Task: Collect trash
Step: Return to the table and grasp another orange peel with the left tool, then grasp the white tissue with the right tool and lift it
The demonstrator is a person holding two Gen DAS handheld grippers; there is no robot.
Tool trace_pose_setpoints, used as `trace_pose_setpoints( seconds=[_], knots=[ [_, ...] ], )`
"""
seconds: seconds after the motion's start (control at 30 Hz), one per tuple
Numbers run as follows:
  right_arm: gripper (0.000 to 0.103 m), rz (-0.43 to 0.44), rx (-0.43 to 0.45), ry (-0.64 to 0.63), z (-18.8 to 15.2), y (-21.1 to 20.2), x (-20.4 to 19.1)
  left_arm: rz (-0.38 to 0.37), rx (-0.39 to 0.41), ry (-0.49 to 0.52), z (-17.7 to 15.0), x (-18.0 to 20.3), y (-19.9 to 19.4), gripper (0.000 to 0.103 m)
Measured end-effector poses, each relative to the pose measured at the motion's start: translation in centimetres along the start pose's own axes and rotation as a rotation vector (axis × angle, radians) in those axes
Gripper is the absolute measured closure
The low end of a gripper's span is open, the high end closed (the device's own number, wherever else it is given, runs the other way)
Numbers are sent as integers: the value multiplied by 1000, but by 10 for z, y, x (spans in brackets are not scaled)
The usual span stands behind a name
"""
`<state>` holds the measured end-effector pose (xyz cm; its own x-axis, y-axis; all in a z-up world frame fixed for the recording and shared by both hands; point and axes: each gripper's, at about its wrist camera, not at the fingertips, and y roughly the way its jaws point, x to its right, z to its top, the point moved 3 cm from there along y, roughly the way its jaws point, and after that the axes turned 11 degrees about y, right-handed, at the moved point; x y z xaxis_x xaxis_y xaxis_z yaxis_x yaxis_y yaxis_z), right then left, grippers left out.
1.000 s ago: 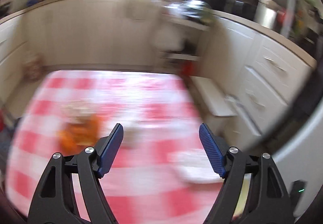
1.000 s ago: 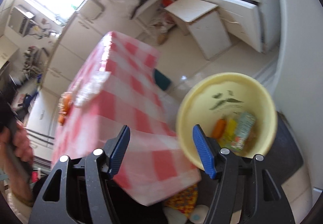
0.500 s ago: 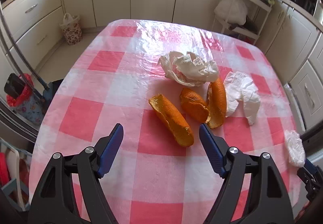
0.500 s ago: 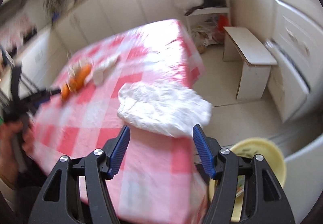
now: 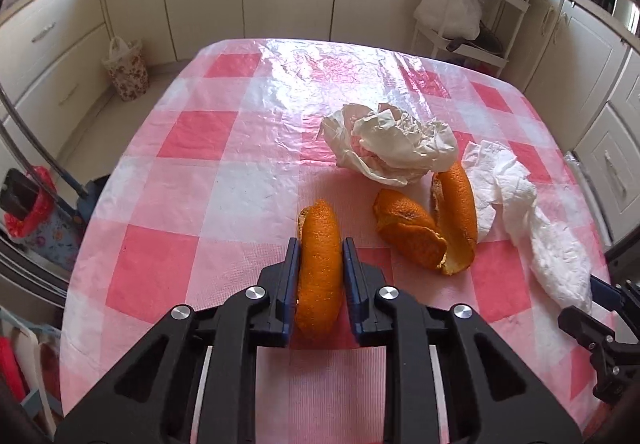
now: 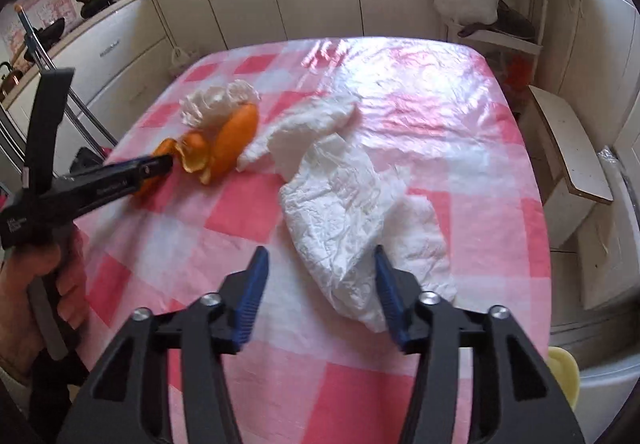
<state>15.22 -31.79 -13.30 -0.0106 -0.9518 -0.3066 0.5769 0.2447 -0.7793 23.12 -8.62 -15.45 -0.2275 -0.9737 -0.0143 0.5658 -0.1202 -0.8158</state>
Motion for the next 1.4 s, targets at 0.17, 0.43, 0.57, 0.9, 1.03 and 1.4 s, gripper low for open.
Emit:
trace_pose_setpoints(
  seconds=[0.17,0.43,0.57,0.9,1.03,1.4],
  knots=[
    [46,21,58,-13,-1,-22,-9,-43,-25,4,-5,-10,-4,86],
    [46,27,41,43,9,-12,-11,-71,-20,124,10,-21,-47,86],
    [45,110,22,41,11,-8,-37,-102,8,105,10,-31,-68,86],
    [45,73,33,81,30,2,-53,-191,32,12,0,-52,-75,86],
    [43,-29,39,48,20,-2,-39,-217,50,-7,1,-57,-80,86],
    [37,-170,6,48,6,26,-18,-248,73,-33,-2,-66,-91,86]
  ],
)
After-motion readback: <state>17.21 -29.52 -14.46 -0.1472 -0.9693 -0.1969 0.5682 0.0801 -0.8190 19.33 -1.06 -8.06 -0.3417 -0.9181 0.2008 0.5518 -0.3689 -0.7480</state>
